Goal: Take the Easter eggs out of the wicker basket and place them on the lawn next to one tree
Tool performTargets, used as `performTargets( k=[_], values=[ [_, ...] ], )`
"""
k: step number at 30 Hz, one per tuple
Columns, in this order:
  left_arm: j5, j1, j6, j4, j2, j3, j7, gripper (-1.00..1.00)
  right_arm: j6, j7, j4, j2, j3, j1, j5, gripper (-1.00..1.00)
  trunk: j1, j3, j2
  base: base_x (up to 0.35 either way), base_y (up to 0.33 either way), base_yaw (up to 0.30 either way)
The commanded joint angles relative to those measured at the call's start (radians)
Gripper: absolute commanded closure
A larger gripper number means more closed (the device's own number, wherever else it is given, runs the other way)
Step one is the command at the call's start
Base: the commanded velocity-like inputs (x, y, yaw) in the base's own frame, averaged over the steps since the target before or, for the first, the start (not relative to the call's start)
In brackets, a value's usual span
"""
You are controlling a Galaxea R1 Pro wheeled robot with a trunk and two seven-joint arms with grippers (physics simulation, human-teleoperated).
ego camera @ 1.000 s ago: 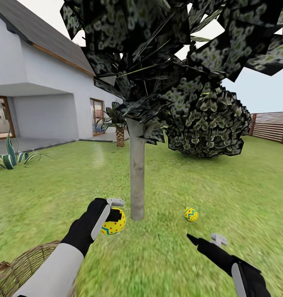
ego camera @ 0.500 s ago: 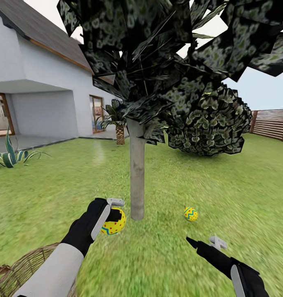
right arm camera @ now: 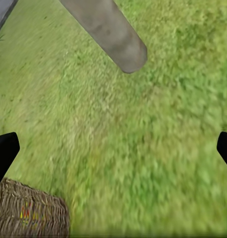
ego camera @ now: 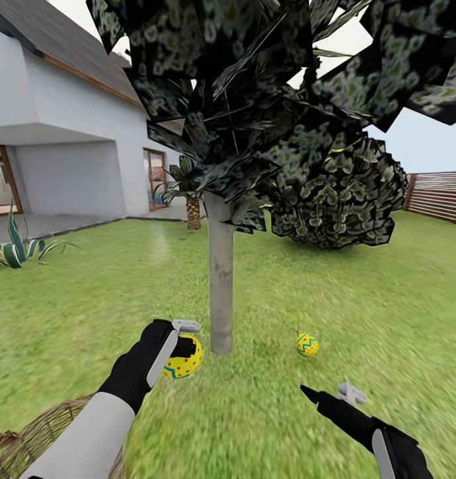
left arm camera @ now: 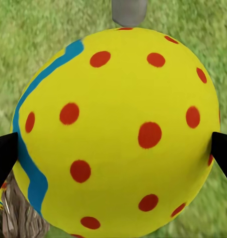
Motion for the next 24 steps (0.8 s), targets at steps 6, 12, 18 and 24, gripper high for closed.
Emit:
performTargets(
  k=[6, 12, 18, 24],
  values=[
    [0.01, -0.001, 0.002, -0.001, 0.0, -0.002, 0.01, 1.0, 0.009, 0.002, 0.013, 0.001, -0.004, -0.002, -0.006, -1.0, -0.023, 0.008, 0.042, 0.0, 0.0, 0.0],
    [0.009, -0.001, 0.002, -0.001, 0.0, -0.015, 0.01, 1.0, 0.009, 0.003, 0.015, 0.001, -0.004, -0.002, -0.006, -1.0, -0.046, 0.017, 0.084, 0.0, 0.0, 0.0],
    [0.009, -0.001, 0.002, 0.0, 0.0, -0.017, 0.01, 1.0, 0.009, 0.004, 0.015, 0.001, -0.004, -0.002, -0.006, -1.0, -0.069, 0.026, 0.126, 0.0, 0.0, 0.0],
    [0.009, 0.0, 0.002, -0.001, 0.0, -0.017, 0.01, 1.0, 0.007, 0.005, 0.014, 0.001, -0.004, -0.002, -0.008, -1.0, -0.092, 0.035, 0.168, 0.0, 0.0, 0.0]
  ],
)
